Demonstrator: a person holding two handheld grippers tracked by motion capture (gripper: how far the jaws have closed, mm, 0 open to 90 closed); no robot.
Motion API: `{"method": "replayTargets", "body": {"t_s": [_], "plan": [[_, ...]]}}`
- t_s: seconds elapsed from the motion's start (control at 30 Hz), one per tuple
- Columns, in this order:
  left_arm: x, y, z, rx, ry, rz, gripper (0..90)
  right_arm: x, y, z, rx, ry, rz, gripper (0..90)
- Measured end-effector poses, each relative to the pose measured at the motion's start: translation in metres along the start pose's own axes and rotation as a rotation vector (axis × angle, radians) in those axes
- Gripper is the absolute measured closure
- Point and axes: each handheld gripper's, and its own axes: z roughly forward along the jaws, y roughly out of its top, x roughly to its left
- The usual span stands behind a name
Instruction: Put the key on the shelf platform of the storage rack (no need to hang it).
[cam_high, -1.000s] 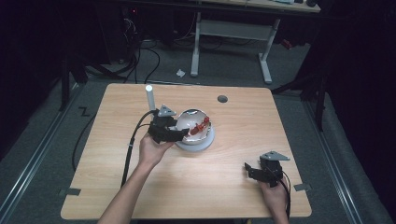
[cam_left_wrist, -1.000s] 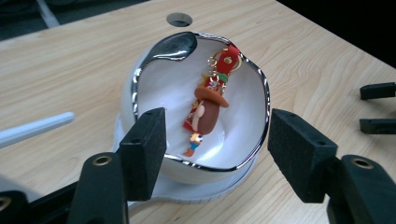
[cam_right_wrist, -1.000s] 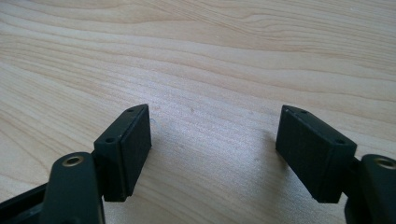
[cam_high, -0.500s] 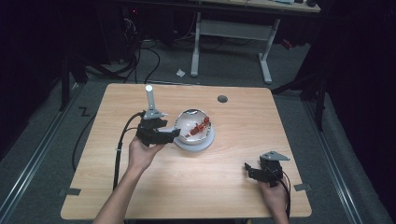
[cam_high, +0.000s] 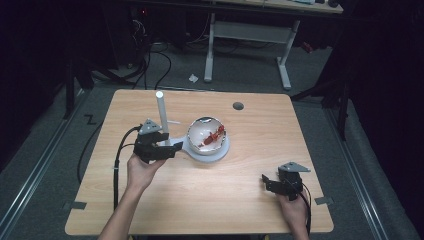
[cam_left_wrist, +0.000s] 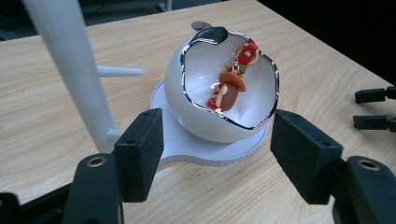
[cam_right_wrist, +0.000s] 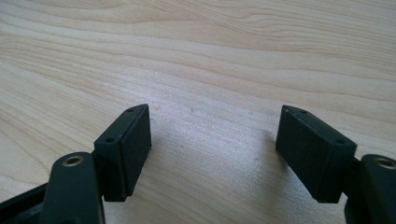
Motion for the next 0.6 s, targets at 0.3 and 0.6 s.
{"method": "replayTargets", "body": {"t_s": [0.3, 0.6], "plan": [[0.007, -0.012, -0.023, -0.032, 0.028, -0.037, 35.6, 0.000, 0.000, 0.000, 0.000, 0.000, 0.001, 27.0], [0.020, -0.028, -0.041, -0.060, 0.061, -0.084, 34.7, 0.000, 0.000, 0.000, 0.000, 0.000, 0.001, 27.0]]}}
